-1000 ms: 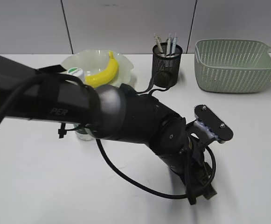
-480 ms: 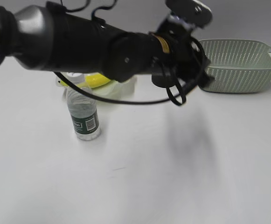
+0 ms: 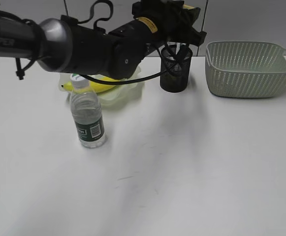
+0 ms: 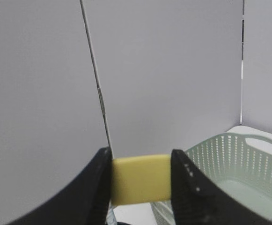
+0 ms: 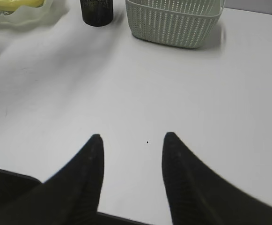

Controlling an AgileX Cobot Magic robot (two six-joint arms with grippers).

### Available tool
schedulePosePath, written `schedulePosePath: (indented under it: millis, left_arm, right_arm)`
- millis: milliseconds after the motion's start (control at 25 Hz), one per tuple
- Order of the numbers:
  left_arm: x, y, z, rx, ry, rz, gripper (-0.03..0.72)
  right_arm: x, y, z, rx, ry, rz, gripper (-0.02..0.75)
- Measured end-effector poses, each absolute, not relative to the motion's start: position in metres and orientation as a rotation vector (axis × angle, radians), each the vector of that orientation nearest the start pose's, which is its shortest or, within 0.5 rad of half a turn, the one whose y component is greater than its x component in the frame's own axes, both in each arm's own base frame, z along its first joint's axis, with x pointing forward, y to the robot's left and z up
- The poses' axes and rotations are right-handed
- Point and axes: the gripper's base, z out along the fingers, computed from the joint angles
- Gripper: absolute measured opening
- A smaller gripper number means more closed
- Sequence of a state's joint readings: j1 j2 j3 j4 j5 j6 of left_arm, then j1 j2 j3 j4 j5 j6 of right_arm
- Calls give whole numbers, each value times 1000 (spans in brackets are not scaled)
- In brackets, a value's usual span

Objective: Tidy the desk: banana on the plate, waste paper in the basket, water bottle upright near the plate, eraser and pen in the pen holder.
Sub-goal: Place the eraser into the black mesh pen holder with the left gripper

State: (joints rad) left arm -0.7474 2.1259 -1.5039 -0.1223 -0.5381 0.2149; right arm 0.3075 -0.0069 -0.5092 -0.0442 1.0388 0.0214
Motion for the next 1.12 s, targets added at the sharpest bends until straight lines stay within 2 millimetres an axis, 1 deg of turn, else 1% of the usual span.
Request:
schedulePosePath:
  millis: [200,280,360,520,600,680,880,1120]
  left_arm:
    - [398,-351,233,588,1436,-453,284]
    - [409,-354,226,586,1453,-447,284]
    - [421,-353,219,562,1482,-444,284]
    - [438,-344,198,514,1564,-434,284]
    - [442,-341,189,504,1592,-432,283]
    - [442,-341,186,506,1603,-431,283]
    - [443,-341,187,505,1601,-432,284]
    - [445,-338,185,501,1609,-426,342]
  right_arm:
    - [-5,-5,282,-285,1989,158,339]
    - [-5,-5,282,-285,1989,158,339]
    - [-5,-5,282,-285,1989,158,339]
    - [-5,-5,282,-285,1989,158,339]
    - [-5,-5,282,-285,1989,158,339]
    - [-5,-5,282,-285,1989,159,339]
    - [-5,-5,282,-285,1989,159,333]
    - [-5,-5,282,-284,1989,159,331]
